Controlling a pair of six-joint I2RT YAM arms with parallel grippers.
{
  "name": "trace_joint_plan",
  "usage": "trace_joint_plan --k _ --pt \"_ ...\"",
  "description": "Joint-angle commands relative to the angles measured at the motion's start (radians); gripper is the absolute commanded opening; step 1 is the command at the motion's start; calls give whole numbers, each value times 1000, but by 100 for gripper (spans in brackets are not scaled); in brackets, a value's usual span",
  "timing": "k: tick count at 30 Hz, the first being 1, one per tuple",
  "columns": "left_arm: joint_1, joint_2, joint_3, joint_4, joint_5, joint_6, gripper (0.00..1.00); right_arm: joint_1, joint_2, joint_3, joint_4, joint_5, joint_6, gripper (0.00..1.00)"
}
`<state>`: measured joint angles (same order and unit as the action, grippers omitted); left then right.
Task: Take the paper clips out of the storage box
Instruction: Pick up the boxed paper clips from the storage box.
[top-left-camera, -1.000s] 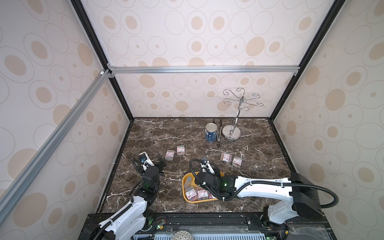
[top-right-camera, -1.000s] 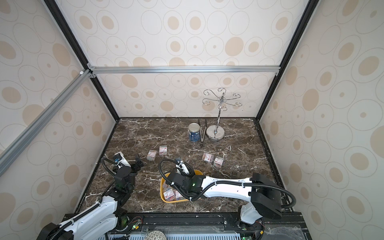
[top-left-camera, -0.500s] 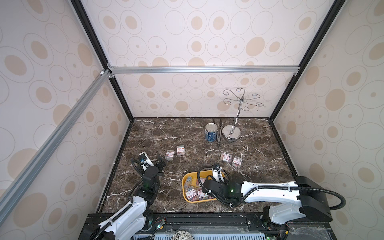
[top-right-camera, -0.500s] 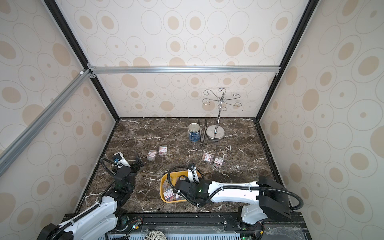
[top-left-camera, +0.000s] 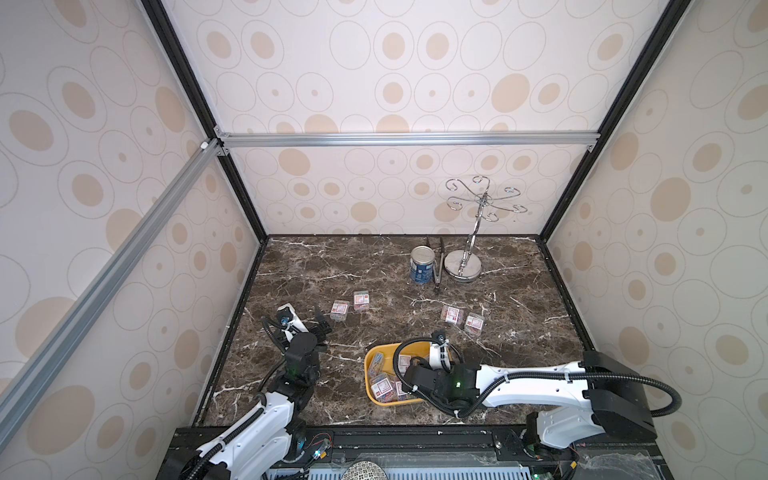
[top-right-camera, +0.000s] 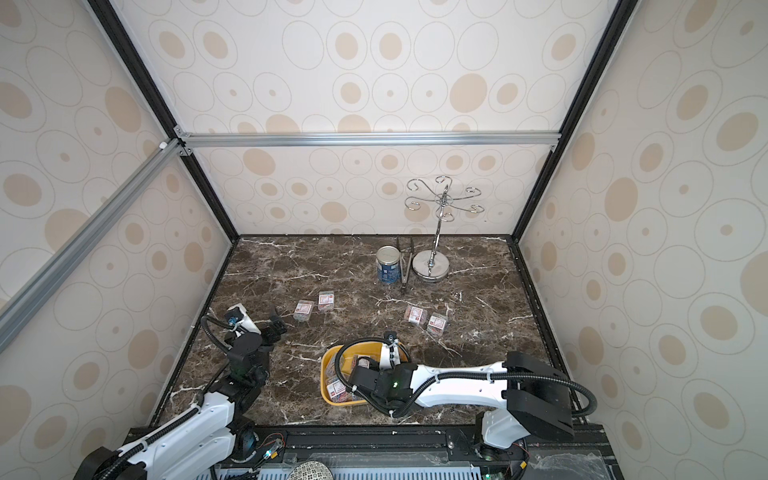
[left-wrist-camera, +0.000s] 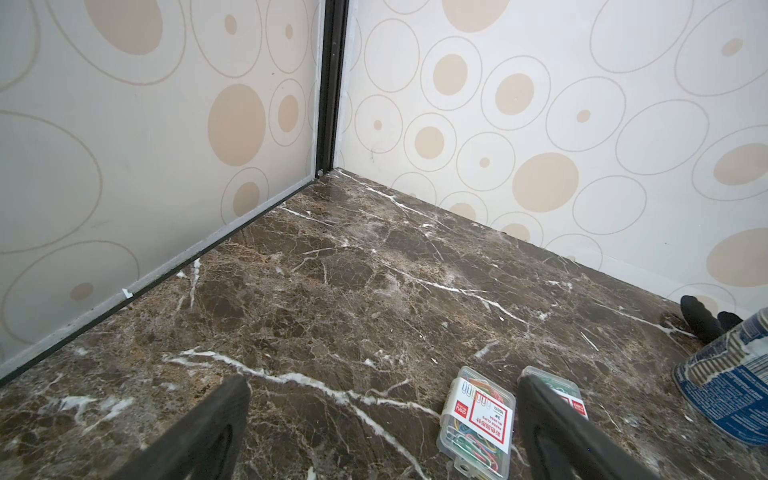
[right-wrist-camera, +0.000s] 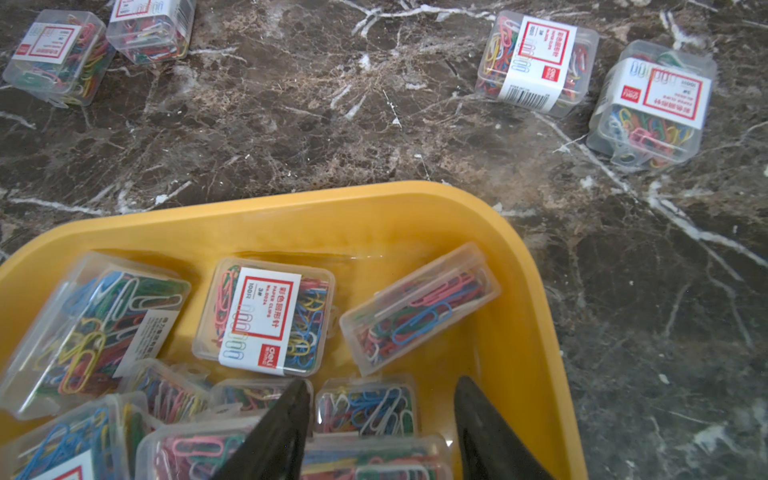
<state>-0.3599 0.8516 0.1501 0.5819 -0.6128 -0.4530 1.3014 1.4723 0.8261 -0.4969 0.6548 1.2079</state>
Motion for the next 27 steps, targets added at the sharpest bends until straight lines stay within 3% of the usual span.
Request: trace_joint_plan --k 1,4,13,16,27 --pt "8 -8 0 6 -17 -18 100 2 42 38 -46 22 29 60" --pt "8 -9 1 6 -17 -18 100 -12 73 78 -61 20 -10 65" --pt "7 -8 0 4 -20 -20 100 -99 139 115 -18 -41 -64 67" --pt "7 -10 0 4 -19 -19 100 -110 159 141 -66 -31 -32 80" --pt "7 -11 -1 4 -22 -21 100 -163 215 145 -8 -76 -54 79"
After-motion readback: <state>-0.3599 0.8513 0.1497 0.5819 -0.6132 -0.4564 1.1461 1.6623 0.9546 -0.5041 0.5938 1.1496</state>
